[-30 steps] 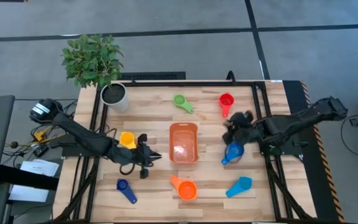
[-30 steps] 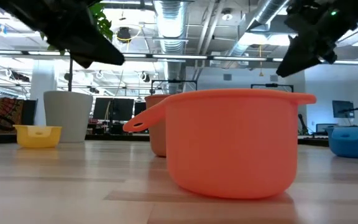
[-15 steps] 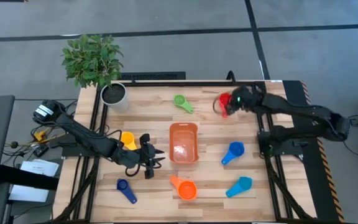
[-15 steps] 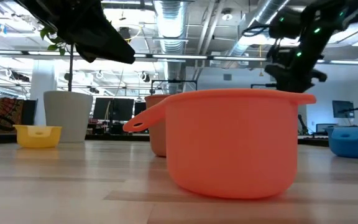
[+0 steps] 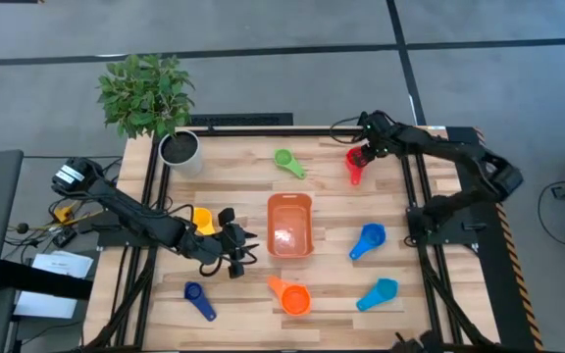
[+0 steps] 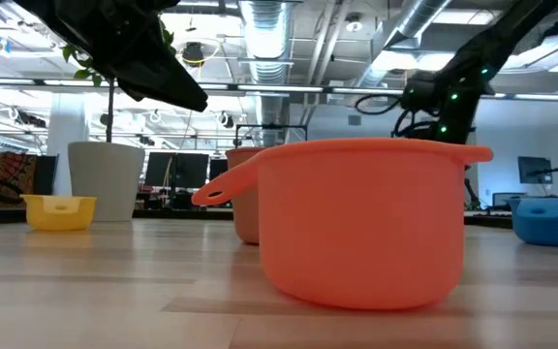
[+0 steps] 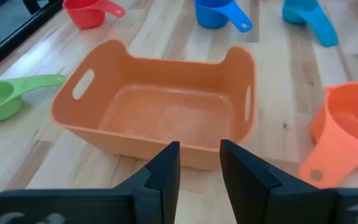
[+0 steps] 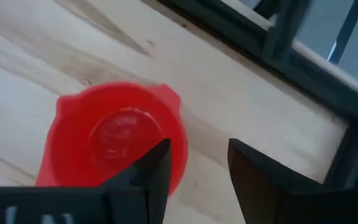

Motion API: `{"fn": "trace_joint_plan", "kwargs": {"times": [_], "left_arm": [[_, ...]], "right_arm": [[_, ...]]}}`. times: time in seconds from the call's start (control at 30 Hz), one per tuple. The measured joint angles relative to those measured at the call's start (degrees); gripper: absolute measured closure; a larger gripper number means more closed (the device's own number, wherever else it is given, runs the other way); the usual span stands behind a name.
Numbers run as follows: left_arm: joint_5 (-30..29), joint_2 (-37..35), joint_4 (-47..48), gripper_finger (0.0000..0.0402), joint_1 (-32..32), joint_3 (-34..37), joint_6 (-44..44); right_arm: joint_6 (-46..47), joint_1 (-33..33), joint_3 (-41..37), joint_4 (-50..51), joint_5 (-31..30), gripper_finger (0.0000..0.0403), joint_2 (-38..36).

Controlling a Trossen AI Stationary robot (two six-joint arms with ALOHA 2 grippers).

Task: Nest measuring cups in basket
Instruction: Stack the red measuring cup on top of the orange measuring cup

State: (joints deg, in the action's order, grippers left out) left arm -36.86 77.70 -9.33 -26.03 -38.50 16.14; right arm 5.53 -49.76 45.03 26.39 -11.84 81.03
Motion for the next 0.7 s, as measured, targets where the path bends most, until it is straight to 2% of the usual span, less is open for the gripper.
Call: {"fn": "trace_joint_plan", "kwargs": {"times": [0.17, 0.37, 0.53, 0.63, 0.7], "left_arm": [[0.0, 0.0, 0.1, 0.0296, 0.7, 0.0, 0.1], [0.2, 0.0, 0.1, 0.0296, 0.6, 0.0, 0.1], [-0.8, 0.0, 1.1, 0.0297, 0.6, 0.0, 1.3], [-3.9, 0.0, 1.1, 0.0297, 0.6, 0.0, 1.6], [-6.6, -0.1, 0.9, 0.0297, 0.7, 0.0, 1.7]], "right_arm": [[-4.3, 0.1, 3.8, 1.7, 0.7, 0.0229, 6.0], [-4.5, 0.1, 6.0, 2.5, 1.7, 0.0249, 10.6], [-3.3, -0.3, 6.1, 2.5, 1.6, 0.0314, 12.0], [-1.6, -0.1, 6.1, 0.9, 1.5, 0.0369, 10.9], [-1.1, 0.7, 6.2, -1.8, 1.2, 0.0388, 8.8]]}}
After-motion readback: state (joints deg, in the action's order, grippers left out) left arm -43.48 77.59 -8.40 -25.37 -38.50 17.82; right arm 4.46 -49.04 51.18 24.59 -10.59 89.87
